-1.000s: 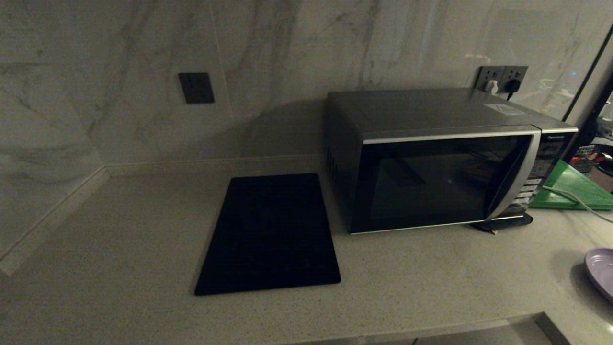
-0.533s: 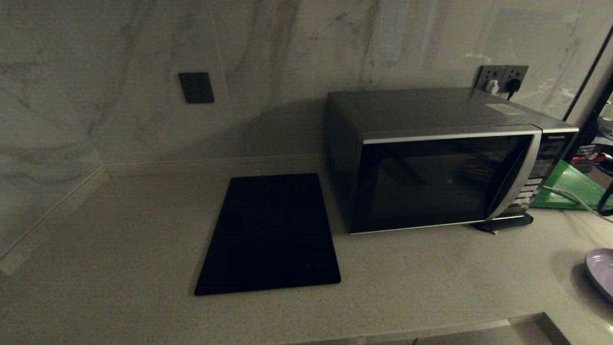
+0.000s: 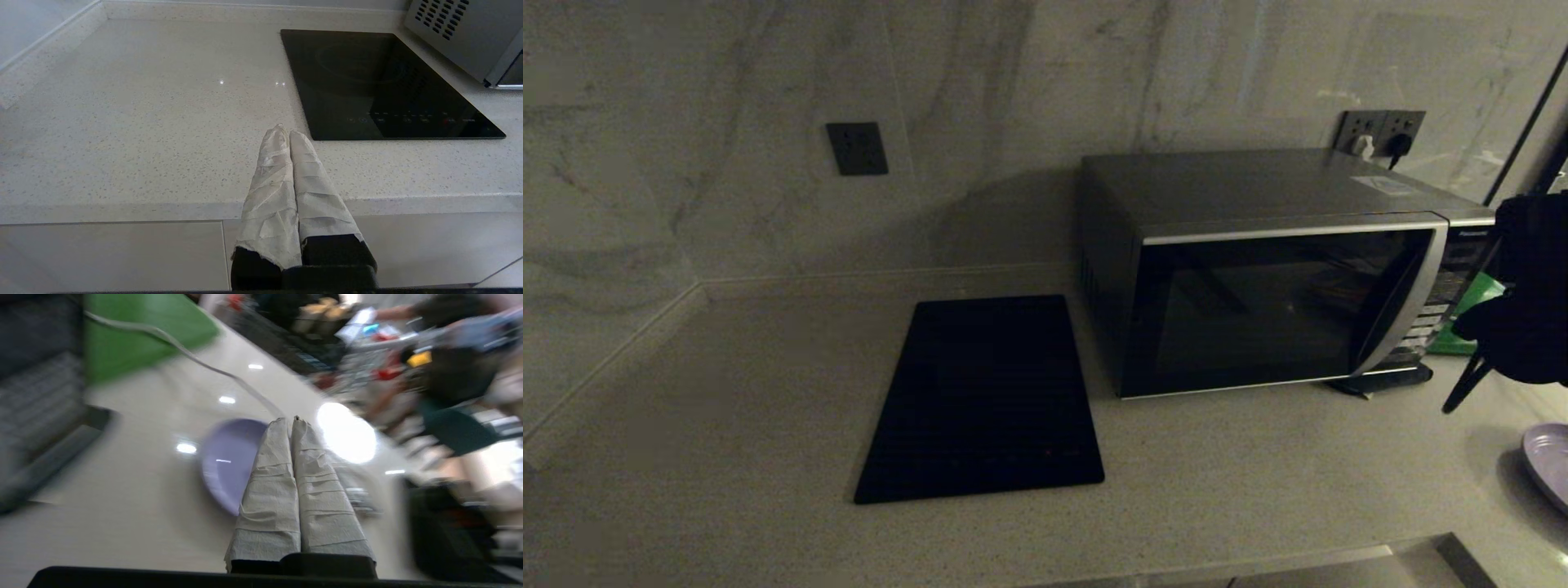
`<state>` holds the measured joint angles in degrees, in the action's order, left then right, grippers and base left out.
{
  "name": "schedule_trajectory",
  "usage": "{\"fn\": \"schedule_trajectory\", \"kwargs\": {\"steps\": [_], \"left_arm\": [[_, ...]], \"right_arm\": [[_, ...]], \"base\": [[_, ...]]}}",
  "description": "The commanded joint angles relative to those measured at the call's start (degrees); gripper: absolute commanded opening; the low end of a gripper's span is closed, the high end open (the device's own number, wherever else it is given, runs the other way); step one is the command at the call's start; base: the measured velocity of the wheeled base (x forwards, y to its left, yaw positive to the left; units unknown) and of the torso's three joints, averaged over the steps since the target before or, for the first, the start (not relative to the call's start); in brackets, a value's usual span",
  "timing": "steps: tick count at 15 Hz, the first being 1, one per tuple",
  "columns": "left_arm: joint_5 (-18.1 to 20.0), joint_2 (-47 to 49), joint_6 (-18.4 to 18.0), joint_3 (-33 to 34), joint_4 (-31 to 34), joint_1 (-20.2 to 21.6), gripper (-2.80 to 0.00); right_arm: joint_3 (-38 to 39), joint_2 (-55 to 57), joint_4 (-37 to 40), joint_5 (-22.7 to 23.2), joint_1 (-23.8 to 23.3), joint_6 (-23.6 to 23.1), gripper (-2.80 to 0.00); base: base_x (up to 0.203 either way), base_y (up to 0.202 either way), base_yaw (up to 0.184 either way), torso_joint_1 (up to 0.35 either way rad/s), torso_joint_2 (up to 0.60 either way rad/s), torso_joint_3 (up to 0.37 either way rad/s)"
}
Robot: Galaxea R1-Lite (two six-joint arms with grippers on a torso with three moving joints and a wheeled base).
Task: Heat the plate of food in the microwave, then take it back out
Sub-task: Open the microwave oven
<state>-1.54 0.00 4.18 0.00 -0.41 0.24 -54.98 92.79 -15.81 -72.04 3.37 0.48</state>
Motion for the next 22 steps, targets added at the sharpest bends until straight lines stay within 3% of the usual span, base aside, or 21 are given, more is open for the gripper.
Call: {"fn": "schedule_trajectory", "kwargs": {"steps": [1,3,4,6,9,12,15,19,22], "left_arm": [[-0.05,0.02,0.04,0.00,-0.02,0.02,-2.80],[-0.05,0.09,0.04,0.00,-0.02,0.02,-2.80],[-0.05,0.09,0.04,0.00,-0.02,0.02,-2.80],[-0.05,0.09,0.04,0.00,-0.02,0.02,-2.80],[-0.05,0.09,0.04,0.00,-0.02,0.02,-2.80],[-0.05,0.09,0.04,0.00,-0.02,0.02,-2.80],[-0.05,0.09,0.04,0.00,-0.02,0.02,-2.80],[-0.05,0.09,0.04,0.00,-0.02,0.02,-2.80],[-0.05,0.09,0.04,0.00,-0.02,0.02,-2.80]], "right_arm": [[0.91,-1.44,-0.01,-1.51,0.06,-6.11,-2.80],[1.36,-2.17,-0.18,-1.26,0.15,-8.83,-2.80],[1.29,-2.09,-0.18,-1.25,0.15,-8.92,0.00],[0.83,-1.09,-0.68,-0.79,0.24,-8.56,0.00],[0.44,3.17,-5.05,-0.56,1.37,-3.87,0.00],[-1.66,10.24,-17.92,-0.79,1.70,-1.12,0.00],[-2.08,15.03,-28.61,-1.13,3.67,-1.08,0.00],[-0.99,16.02,-29.97,-6.44,4.55,-5.40,0.00],[-0.09,16.82,-34.14,-6.60,4.87,-5.36,0.00]], "base": [[0.000,0.000,0.000,0.000,0.00,0.000],[0.000,0.000,0.000,0.000,0.00,0.000],[0.000,0.000,0.000,0.000,0.00,0.000],[0.000,0.000,0.000,0.000,0.00,0.000],[0.000,0.000,0.000,0.000,0.00,0.000],[0.000,0.000,0.000,0.000,0.00,0.000],[0.000,0.000,0.000,0.000,0.00,0.000],[0.000,0.000,0.000,0.000,0.00,0.000],[0.000,0.000,0.000,0.000,0.00,0.000]]}}
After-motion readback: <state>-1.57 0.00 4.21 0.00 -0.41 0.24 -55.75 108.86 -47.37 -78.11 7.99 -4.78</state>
